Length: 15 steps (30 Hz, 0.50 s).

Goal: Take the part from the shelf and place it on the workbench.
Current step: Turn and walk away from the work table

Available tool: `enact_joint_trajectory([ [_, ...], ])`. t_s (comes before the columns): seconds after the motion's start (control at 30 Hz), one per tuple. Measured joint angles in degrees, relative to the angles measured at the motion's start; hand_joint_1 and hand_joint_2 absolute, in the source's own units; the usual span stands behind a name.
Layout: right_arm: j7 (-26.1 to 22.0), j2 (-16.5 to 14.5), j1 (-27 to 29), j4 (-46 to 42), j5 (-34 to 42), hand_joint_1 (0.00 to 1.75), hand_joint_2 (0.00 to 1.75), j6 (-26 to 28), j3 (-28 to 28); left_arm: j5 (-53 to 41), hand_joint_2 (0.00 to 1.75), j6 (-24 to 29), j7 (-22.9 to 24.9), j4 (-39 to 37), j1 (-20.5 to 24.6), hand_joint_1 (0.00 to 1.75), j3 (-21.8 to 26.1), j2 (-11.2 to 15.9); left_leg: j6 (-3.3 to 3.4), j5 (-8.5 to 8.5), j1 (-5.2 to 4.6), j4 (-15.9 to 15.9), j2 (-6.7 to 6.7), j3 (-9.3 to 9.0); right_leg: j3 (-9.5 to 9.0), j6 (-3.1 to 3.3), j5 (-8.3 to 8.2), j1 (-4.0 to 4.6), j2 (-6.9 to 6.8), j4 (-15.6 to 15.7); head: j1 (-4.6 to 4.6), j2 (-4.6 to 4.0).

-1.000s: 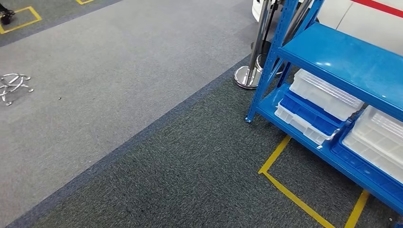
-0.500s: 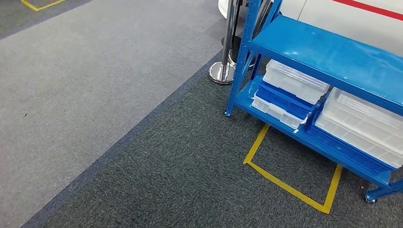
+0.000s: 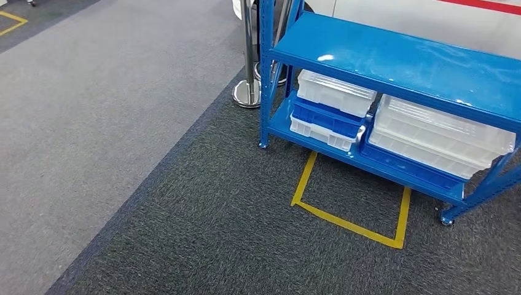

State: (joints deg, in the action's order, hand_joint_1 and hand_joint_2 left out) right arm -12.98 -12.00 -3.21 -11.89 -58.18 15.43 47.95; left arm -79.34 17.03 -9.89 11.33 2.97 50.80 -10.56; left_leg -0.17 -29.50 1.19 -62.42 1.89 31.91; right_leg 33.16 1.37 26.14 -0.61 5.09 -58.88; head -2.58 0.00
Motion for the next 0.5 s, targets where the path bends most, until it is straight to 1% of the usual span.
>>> enact_joint_trajectory([
  [0.03, 0.0, 0.0, 0.0, 0.0, 0.0, 0.0, 0.0, 0.0, -0.1, 0.0, 0.0, 0.0, 0.0, 0.0, 0.0, 0.0, 0.0, 0.0, 0.2, 1.09, -0.01, 2.9, 1.02, -1.09, 0.15, -0.27, -0.02, -0.01, 0.69, -0.1, 0.01, 0.0],
  [0.07, 0.0, 0.0, 0.0, 0.0, -0.1, 0.0, 0.0, 0.0, -0.2, 0.0, 0.0, 0.0, 0.0, 0.0, 0.1, 0.0, 0.1, 0.0, 0.36, 1.33, -0.09, 4.2, 1.68, -1.54, 0.34, -0.63, -0.08, -0.07, 1.24, -0.1, 0.0, 0.0],
  [0.1, 0.0, 0.0, 0.0, 0.0, -0.1, 0.0, 0.0, 0.0, -0.2, 0.0, 0.0, 0.0, -0.1, 0.0, 0.1, 0.0, 0.1, 0.1, 0.46, 1.22, -0.21, 4.5, 1.73, -1.61, 0.51, -1.04, -0.19, -0.16, 1.72, -0.1, 0.01, 0.0],
  [0.13, 0.0, 0.0, 0.1, 0.0, -0.1, 0.0, 0.0, 0.0, -0.3, 0.0, 0.0, 0.0, -0.3, 0.0, 0.2, 0.0, 0.1, 0.1, 0.71, 1.41, -0.22, 4.7, 1.24, -1.68, 0.7, -1.52, -0.36, -0.23, 2.2, 0.0, 0.01, 0.0],
  [0.17, 0.0, 0.0, 0.2, 0.0, -0.1, 0.0, 0.0, 0.0, -0.3, 0.0, 0.0, 0.0, -0.7, 0.0, 0.3, 0.0, 0.1, 0.1, 1.07, 1.7, -0.18, 5.0, 0.63, -1.84, 0.84, -1.86, -0.27, -0.3, 1.93, -0.1, -0.01, 0.0],
  [0.2, 0.0, 0.0, 0.3, 0.0, -0.1, 0.0, 0.0, 0.0, -0.3, 0.0, 0.0, 0.0, -1.1, 0.0, 0.3, 0.0, 0.1, 0.1, 1.49, 2.01, -0.07, 5.4, 0.02, -2.01, 1.29, -2.09, 0.36, -0.24, 0.85, -1.0, -0.1, 0.0],
  [0.23, 0.0, 0.0, 0.3, 0.0, -0.1, 0.0, 0.0, 0.0, -0.3, 0.0, 0.0, -0.1, -1.5, 0.0, 0.4, 0.0, 0.1, 0.1, 1.88, 2.29, 0.05, 5.8, -0.71, -2.14, 2.19, -2.3, 1.56, -0.17, -0.61, -2.8, -0.2, 0.0],
  [0.27, 0.0, 0.0, 0.2, 0.0, -0.1, 0.0, 0.0, 0.0, -0.3, 0.0, 0.0, -0.1, -1.8, 0.0, 0.3, 0.0, 0.1, 0.1, 2.13, 2.39, 0.04, 6.0, -1.49, -2.19, 3.6, -2.39, 3.39, -0.22, -2.38, -5.9, -0.3, 0.0],
  [0.3, 0.0, 0.0, 0.1, 0.1, -0.1, 0.0, 0.0, 0.0, -0.4, 0.1, 0.0, -0.1, -2.0, 0.0, 0.2, 0.0, 0.1, 0.1, 2.29, 2.36, 0.0, 6.0, -2.27, -2.18, 5.43, -2.58, 5.32, -0.22, -3.62, -9.7, -0.38, 0.0],
  [0.33, 0.0, 0.0, 0.1, 0.1, -0.1, 0.0, 0.0, 0.0, -0.4, 0.1, 0.0, -0.1, -2.1, 0.0, 0.0, 0.0, 0.2, 0.1, 2.34, 2.29, -0.04, 6.0, -3.14, -2.17, 7.05, -2.81, 6.68, -0.32, -4.18, -13.0, -0.38, 0.0],
  [0.37, -0.1, 0.0, 0.1, 0.1, -0.2, 0.0, 0.0, 0.0, -0.4, 0.1, 0.0, -0.2, -2.2, 0.0, 0.0, 0.0, 0.3, 0.1, 2.34, 2.18, -0.06, 5.9, -3.98, -2.19, 8.0, -3.02, 7.14, -0.44, -4.49, -15.1, -0.38, 0.0],
  [0.4, -0.1, 0.1, 0.1, 0.1, -0.2, 0.0, 0.0, 0.0, -0.4, 0.2, 0.0, -0.3, -2.2, 0.0, -0.1, 0.0, 0.3, 0.1, 2.27, 2.04, -0.06, 5.9, -4.74, -2.24, 7.8, -3.17, 6.44, -0.56, -4.75, -14.9, -0.37, 0.0],
  [0.43, -0.1, 0.1, 0.2, 0.1, -0.2, 0.0, 0.0, 0.0, -0.4, 0.2, 0.0, -0.4, -2.2, 0.0, 0.0, 0.0, 0.4, 0.1, 2.11, 1.89, -0.06, 5.8, -5.37, -2.37, 6.41, -3.22, 4.81, -0.66, -5.21, -12.5, -0.38, 0.0],
  [0.47, -0.1, 0.1, 0.2, 0.1, -0.2, 0.0, 0.0, 0.0, -0.4, 0.2, 0.0, -0.5, -2.2, 0.0, 0.0, 0.0, 0.5, 0.1, 1.91, 1.71, -0.05, 5.8, -5.94, -2.55, 4.39, -3.18, 2.91, -0.71, -5.97, -8.8, -0.38, 0.0],
  [0.5, -0.1, 0.1, 0.2, 0.1, -0.2, 0.0, 0.0, 0.0, -0.4, 0.2, 0.0, -0.6, -2.3, 0.0, 0.1, 0.0, 0.5, 0.1, 1.59, 1.43, -0.19, 5.6, -6.52, -2.72, 2.3, -2.97, 1.55, -0.52, -7.25, -4.9, -0.38, 0.0],
])
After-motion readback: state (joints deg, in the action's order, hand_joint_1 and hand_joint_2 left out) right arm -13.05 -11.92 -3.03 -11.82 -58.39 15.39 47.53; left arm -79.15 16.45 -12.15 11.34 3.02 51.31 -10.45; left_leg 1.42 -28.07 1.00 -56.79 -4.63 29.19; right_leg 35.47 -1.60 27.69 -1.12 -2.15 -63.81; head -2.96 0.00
